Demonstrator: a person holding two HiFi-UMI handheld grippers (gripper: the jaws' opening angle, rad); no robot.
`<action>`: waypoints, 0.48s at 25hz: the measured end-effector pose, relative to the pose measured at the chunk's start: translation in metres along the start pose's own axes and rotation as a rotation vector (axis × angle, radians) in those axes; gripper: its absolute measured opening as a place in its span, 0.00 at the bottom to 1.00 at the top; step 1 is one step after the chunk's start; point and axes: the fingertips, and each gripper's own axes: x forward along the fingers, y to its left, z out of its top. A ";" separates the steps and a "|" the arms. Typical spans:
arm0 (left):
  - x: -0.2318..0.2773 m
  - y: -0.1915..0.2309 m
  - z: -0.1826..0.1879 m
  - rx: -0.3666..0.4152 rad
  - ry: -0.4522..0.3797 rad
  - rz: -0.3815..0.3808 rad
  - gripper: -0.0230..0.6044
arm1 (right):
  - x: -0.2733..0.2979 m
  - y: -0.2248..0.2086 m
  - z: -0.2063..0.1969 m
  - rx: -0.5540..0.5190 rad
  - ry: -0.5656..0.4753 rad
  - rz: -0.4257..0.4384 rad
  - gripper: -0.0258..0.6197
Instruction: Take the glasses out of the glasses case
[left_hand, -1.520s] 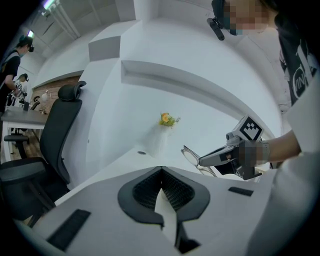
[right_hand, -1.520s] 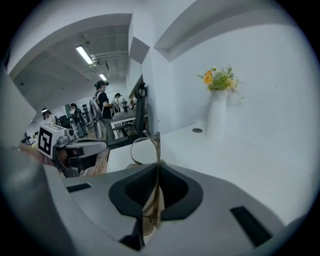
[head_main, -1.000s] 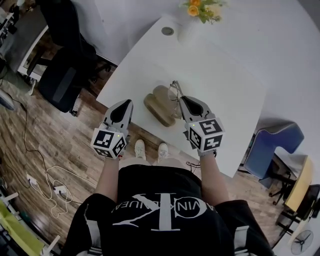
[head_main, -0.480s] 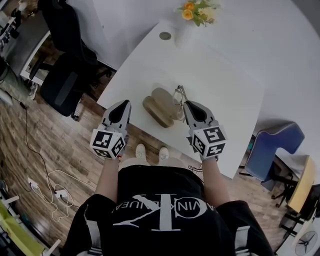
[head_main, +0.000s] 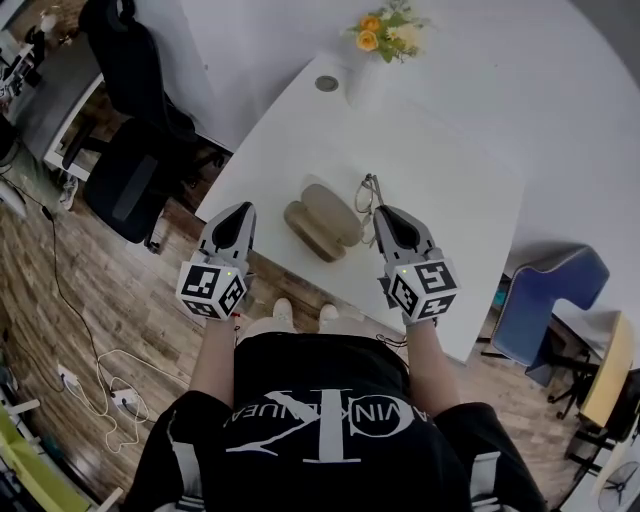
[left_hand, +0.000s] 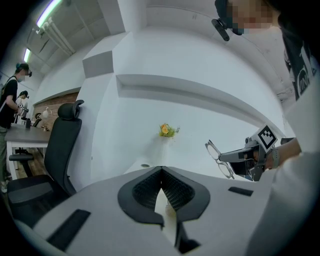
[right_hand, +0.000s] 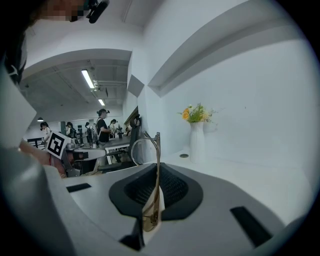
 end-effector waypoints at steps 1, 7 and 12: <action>0.000 0.000 0.001 0.002 -0.002 0.000 0.06 | -0.001 -0.001 0.001 0.005 -0.008 -0.002 0.09; 0.001 0.001 0.008 0.013 -0.016 0.002 0.06 | -0.007 -0.008 0.010 0.015 -0.046 -0.018 0.09; 0.002 0.005 0.015 0.019 -0.031 0.006 0.06 | -0.009 -0.012 0.019 0.007 -0.074 -0.028 0.09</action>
